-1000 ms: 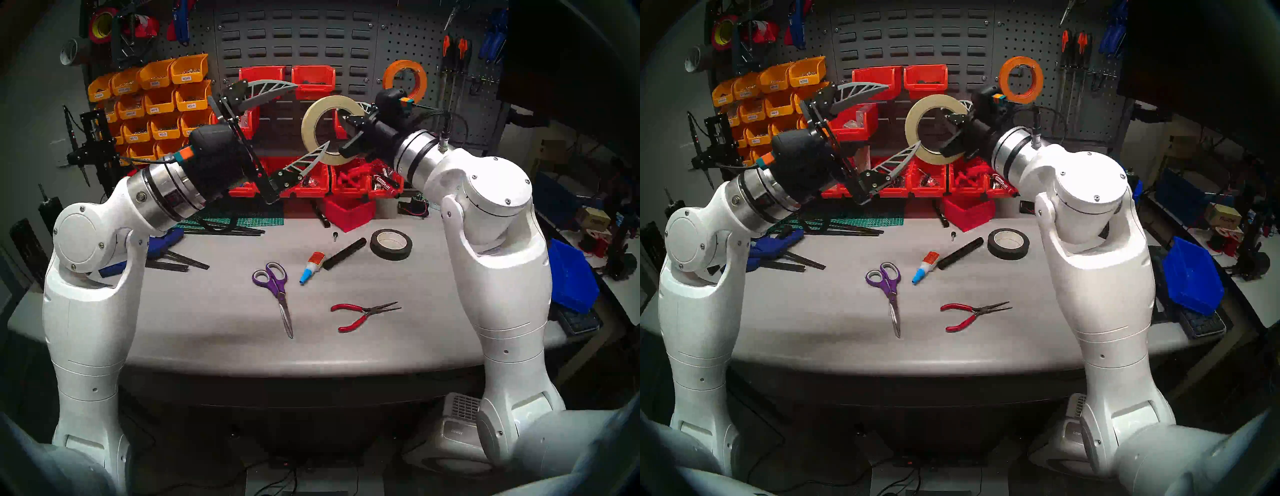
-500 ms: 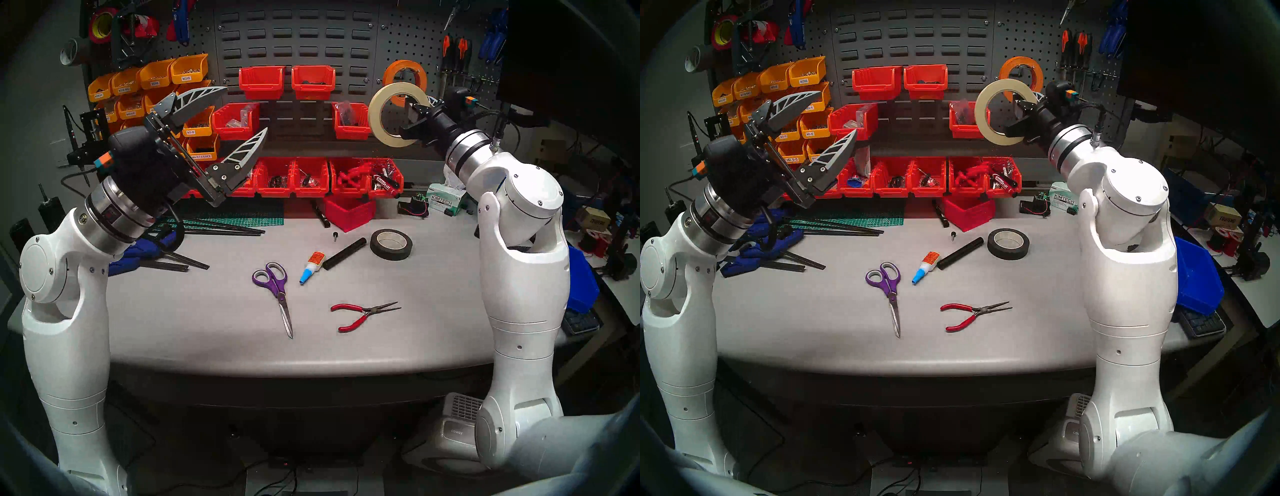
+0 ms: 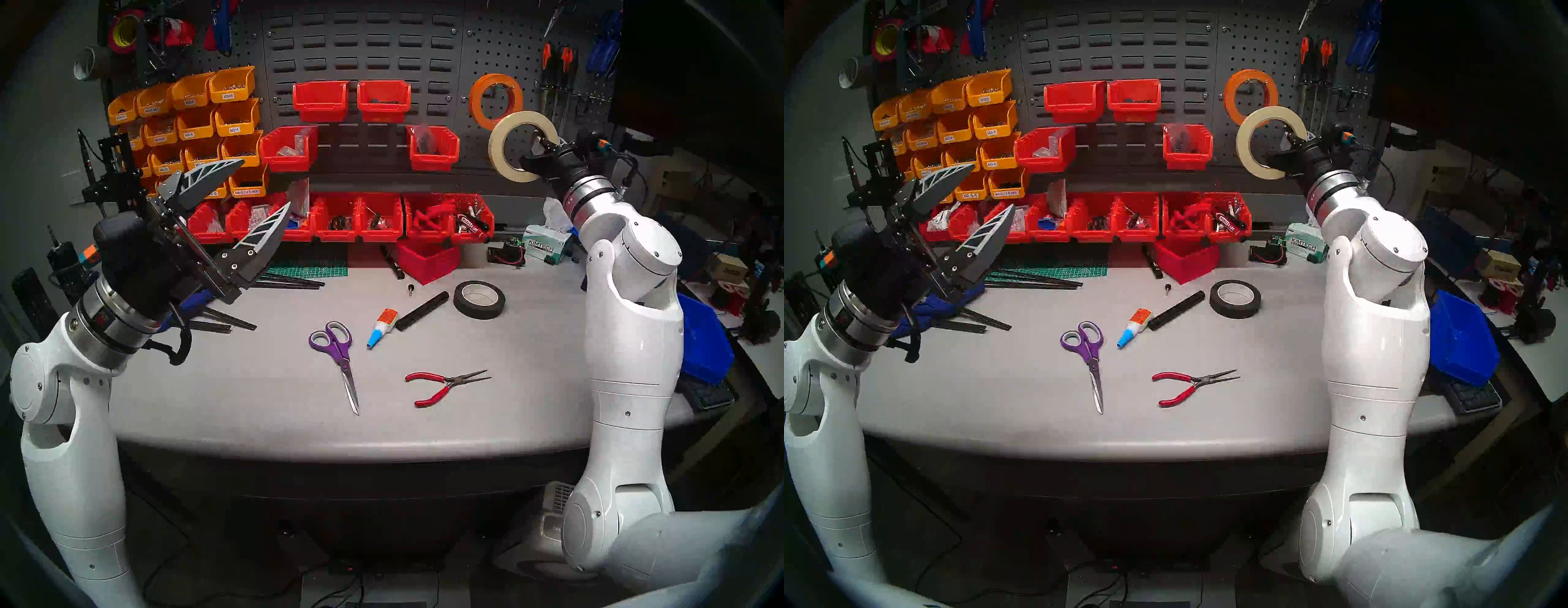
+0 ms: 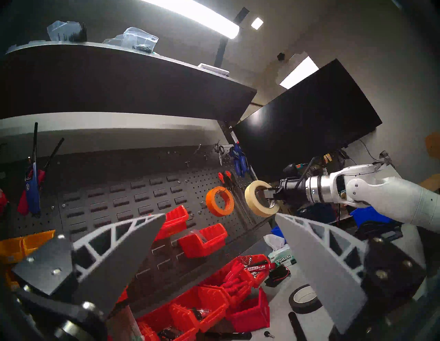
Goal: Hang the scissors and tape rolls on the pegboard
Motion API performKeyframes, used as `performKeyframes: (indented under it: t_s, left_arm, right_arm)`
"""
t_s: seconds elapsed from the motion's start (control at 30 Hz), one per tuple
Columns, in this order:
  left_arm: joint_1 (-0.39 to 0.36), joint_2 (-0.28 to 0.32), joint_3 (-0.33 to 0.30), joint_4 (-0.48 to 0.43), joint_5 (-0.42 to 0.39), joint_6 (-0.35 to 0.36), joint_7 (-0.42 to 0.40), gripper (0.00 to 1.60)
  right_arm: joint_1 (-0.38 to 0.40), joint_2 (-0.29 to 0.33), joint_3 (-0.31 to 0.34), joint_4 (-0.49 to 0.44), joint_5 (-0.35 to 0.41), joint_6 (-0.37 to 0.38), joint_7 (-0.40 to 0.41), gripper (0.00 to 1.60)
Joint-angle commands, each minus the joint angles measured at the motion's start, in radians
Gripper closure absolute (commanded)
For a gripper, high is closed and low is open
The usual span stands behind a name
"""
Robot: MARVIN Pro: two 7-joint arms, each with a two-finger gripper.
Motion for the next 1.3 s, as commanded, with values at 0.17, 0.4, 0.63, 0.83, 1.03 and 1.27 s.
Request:
performKeyframes:
  t_s: [0.17, 0.4, 0.63, 0.83, 1.03, 1.27]
  left_arm:
    - [0.043, -0.048, -0.048, -0.03, -0.047, -0.01, -0.013, 0.0]
    - [0.072, -0.075, -0.08, -0.022, -0.058, -0.014, -0.026, 0.0]
    - [0.091, -0.092, -0.097, -0.02, -0.064, -0.015, -0.035, 0.0]
    - [0.098, -0.102, -0.1, -0.025, -0.069, -0.016, -0.039, 0.0]
    - [0.105, -0.113, -0.104, -0.03, -0.073, -0.018, -0.042, 0.0]
    - [0.102, -0.12, -0.111, -0.031, -0.073, -0.024, -0.045, 0.0]
  right_arm:
    - [0.137, -0.004, -0.027, 0.023, 0.049, -0.046, -0.039, 1.6]
    - [0.179, 0.007, -0.036, 0.064, 0.075, -0.054, -0.067, 1.6]
    - [0.227, 0.025, -0.042, 0.104, 0.094, -0.05, -0.083, 1.6]
    - [0.266, 0.033, -0.052, 0.132, 0.103, -0.045, -0.095, 1.6]
    - [0.303, 0.041, -0.067, 0.175, 0.114, -0.044, -0.113, 1.6]
    - [0.348, 0.049, -0.078, 0.231, 0.123, -0.039, -0.133, 1.6]
